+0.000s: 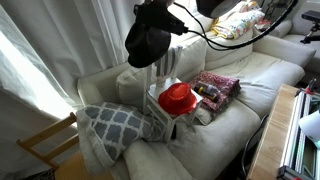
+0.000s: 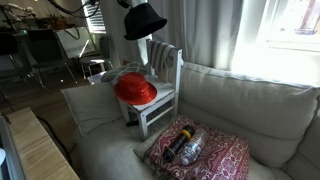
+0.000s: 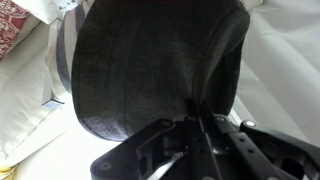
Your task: Hang the black hat on the left side of the backrest of the white chair and then hang the red hat on the right side of the backrest of the white chair
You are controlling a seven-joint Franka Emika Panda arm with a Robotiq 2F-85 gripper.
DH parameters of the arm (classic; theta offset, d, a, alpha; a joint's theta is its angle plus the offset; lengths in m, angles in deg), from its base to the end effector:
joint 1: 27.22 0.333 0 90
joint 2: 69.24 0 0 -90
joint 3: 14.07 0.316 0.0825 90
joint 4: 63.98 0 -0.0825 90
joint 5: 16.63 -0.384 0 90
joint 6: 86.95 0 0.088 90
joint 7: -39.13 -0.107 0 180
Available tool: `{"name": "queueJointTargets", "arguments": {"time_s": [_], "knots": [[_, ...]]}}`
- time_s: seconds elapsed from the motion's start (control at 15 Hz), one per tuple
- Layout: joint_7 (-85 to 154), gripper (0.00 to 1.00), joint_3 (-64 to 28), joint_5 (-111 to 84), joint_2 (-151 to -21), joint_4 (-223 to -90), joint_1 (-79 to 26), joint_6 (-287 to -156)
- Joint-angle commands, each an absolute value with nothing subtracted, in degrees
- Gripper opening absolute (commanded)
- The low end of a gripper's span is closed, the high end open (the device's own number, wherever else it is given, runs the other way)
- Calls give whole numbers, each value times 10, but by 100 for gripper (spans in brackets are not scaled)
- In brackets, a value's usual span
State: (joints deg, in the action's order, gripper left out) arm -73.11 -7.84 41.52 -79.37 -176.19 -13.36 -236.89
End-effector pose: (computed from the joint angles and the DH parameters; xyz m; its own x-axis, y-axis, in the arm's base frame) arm 0.5834 0.2307 0.4318 0.4234 -0.6743 0.6051 -0.5800 -0.7148 -0.3907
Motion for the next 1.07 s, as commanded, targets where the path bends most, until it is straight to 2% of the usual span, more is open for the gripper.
{"name": "queueJointTargets", "arguments": {"time_s": [0.0,0.13,0.2,1.0], "knots": [[-732,7,-78,416,-797,-1759,-133,-2369],[-732,7,-78,416,-798,-1756,-133,-2369],[-714,2,-75,405,-802,-1758,-135,-2372],[-747,3,-88,462,-919,-1717,-125,-2353]]}}
